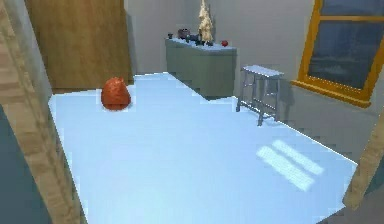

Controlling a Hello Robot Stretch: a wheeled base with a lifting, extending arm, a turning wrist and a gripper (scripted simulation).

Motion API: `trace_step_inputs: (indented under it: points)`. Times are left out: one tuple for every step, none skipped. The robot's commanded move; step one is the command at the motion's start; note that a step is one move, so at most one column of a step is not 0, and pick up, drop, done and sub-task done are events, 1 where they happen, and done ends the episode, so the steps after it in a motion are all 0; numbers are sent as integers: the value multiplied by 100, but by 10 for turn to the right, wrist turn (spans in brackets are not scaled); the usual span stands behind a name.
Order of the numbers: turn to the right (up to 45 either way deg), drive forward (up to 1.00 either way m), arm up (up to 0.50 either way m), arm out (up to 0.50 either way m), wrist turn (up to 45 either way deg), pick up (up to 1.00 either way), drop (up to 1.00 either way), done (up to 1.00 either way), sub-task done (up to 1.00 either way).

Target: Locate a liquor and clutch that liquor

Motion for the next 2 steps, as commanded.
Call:
trace_step_inputs:
  points:
    - [0,100,0,0,0,0,0,0,0]
    - [-30,0,0,0,0,0,0,0,0]
